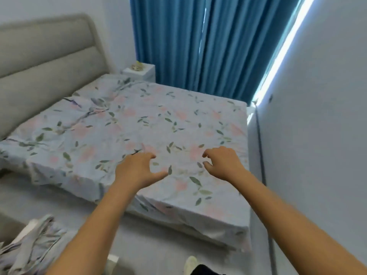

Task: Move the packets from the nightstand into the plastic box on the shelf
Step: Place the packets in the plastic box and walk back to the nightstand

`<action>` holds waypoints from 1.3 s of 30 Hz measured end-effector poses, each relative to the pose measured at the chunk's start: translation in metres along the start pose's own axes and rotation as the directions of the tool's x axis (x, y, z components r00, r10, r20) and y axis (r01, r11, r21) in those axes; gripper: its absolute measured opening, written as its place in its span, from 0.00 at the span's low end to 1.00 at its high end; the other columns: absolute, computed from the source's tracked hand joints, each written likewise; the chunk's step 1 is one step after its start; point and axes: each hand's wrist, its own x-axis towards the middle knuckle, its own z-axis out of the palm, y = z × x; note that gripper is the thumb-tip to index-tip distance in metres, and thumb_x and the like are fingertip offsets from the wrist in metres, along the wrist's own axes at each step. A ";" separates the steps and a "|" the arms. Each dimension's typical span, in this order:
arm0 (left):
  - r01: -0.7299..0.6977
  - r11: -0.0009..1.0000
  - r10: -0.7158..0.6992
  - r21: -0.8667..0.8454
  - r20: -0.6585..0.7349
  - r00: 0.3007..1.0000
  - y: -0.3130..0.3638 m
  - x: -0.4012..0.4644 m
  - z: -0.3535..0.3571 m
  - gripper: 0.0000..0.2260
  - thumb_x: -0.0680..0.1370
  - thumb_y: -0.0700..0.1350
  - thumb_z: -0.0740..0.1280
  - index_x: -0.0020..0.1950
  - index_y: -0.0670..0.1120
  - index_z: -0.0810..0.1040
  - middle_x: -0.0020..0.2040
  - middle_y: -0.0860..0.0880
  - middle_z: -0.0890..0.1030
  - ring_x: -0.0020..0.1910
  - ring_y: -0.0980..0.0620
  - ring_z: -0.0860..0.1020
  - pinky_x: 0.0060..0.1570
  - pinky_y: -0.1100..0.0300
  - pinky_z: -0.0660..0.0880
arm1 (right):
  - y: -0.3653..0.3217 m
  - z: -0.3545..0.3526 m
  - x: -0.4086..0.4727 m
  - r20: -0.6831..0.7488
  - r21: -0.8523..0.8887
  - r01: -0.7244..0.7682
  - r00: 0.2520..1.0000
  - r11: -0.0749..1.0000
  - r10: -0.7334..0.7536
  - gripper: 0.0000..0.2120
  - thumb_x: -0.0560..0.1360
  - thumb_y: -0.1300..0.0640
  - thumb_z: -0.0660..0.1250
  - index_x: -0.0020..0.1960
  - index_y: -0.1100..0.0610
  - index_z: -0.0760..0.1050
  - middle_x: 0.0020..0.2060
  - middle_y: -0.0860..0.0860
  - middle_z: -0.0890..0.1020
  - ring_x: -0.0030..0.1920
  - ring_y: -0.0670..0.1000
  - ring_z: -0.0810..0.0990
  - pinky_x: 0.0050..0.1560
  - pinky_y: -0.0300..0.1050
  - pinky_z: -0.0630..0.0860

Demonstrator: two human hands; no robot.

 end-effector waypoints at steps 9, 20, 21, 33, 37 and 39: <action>-0.283 0.953 0.271 0.108 0.108 0.956 0.158 0.063 0.057 0.31 0.75 0.67 0.61 0.76 0.56 0.62 0.72 0.51 0.69 0.68 0.48 0.71 0.57 0.51 0.75 | 0.161 0.027 -0.074 0.012 0.063 -0.387 0.922 0.920 0.388 0.15 0.80 0.51 0.56 0.64 0.48 0.73 0.59 0.48 0.80 0.61 0.55 0.74 0.65 0.55 0.65; -0.476 0.876 0.463 0.074 0.144 0.875 0.414 0.170 0.127 0.31 0.75 0.68 0.58 0.75 0.55 0.65 0.72 0.51 0.69 0.67 0.49 0.71 0.57 0.53 0.75 | 0.401 0.008 -0.081 0.006 0.069 -0.476 0.879 0.877 0.477 0.19 0.80 0.45 0.55 0.69 0.48 0.69 0.62 0.48 0.78 0.62 0.53 0.74 0.59 0.50 0.71; -0.481 0.875 0.471 0.057 0.132 0.872 0.433 0.177 0.132 0.31 0.75 0.69 0.57 0.74 0.55 0.65 0.72 0.52 0.70 0.67 0.49 0.72 0.57 0.53 0.75 | 0.416 0.006 -0.077 0.006 0.061 -0.479 0.877 0.876 0.480 0.19 0.80 0.46 0.55 0.69 0.48 0.69 0.62 0.48 0.78 0.62 0.53 0.74 0.59 0.51 0.70; -0.496 0.867 0.489 0.041 0.118 0.864 0.559 0.299 0.170 0.22 0.80 0.60 0.57 0.72 0.54 0.68 0.67 0.52 0.74 0.63 0.50 0.75 0.53 0.55 0.75 | 0.539 -0.010 0.002 -0.030 0.152 -0.486 0.868 0.861 0.495 0.17 0.82 0.51 0.52 0.69 0.50 0.69 0.63 0.50 0.77 0.62 0.54 0.73 0.57 0.52 0.68; -0.471 0.881 0.458 0.051 0.166 0.874 0.598 0.358 0.190 0.24 0.80 0.62 0.55 0.72 0.54 0.68 0.68 0.50 0.73 0.63 0.48 0.75 0.54 0.53 0.75 | 0.594 -0.011 0.045 -0.039 0.157 -0.489 0.865 0.858 0.500 0.17 0.82 0.51 0.53 0.69 0.50 0.69 0.67 0.49 0.72 0.64 0.53 0.70 0.59 0.50 0.69; -0.478 0.877 0.459 0.057 0.200 0.866 0.624 0.397 0.200 0.24 0.80 0.62 0.54 0.73 0.54 0.67 0.70 0.50 0.72 0.64 0.47 0.74 0.57 0.51 0.75 | 0.630 -0.009 0.073 -0.036 0.173 -0.499 0.858 0.849 0.512 0.17 0.81 0.51 0.55 0.69 0.50 0.69 0.71 0.50 0.67 0.67 0.53 0.67 0.61 0.51 0.68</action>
